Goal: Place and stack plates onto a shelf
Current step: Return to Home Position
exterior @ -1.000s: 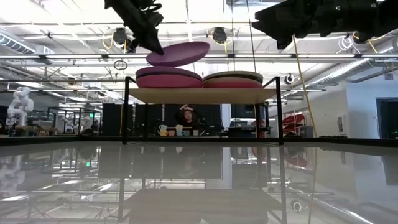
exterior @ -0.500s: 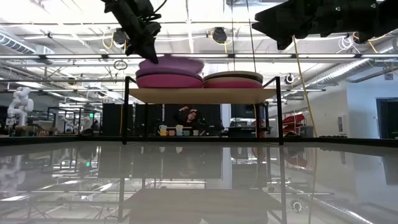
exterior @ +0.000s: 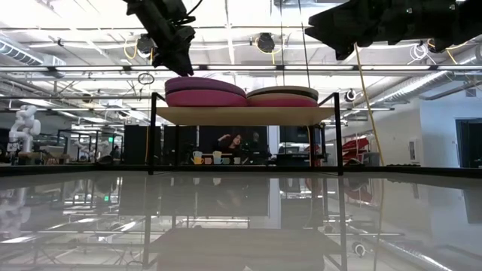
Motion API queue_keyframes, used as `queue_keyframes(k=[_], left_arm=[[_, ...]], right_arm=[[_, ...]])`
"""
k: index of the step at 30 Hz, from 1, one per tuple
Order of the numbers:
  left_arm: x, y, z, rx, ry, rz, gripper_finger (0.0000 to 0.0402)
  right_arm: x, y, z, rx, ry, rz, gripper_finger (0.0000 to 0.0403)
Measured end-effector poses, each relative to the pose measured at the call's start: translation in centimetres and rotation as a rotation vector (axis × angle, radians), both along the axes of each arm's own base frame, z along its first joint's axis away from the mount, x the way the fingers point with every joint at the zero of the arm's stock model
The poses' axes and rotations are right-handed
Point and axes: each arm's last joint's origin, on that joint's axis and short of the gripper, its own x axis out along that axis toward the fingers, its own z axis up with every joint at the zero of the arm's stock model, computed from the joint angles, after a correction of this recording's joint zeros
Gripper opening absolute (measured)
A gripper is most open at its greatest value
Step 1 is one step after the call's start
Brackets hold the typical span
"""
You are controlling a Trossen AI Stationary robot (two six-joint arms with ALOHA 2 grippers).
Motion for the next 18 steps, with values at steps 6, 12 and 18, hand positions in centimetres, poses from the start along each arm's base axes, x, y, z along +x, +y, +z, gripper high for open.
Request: queue_keyframes(k=[6,12,18], left_arm=[[-0.6,-1.2,2.1,0.078,-0.082,-0.061,0.0137],[-1.8,-5.3,5.3,0.184,-0.171,-0.176,0.0137],[-3.8,-9.7,6.6,0.290,-0.310,-0.245,0.0138]], right_arm=[[-0.1,0.0,-0.3,-0.015,0.040,0.000,0.0146],[-2.3,-0.2,0.7,-0.006,0.064,-0.001,0.0146],[-5.6,-0.4,2.3,0.031,0.022,-0.002,0.0146]])
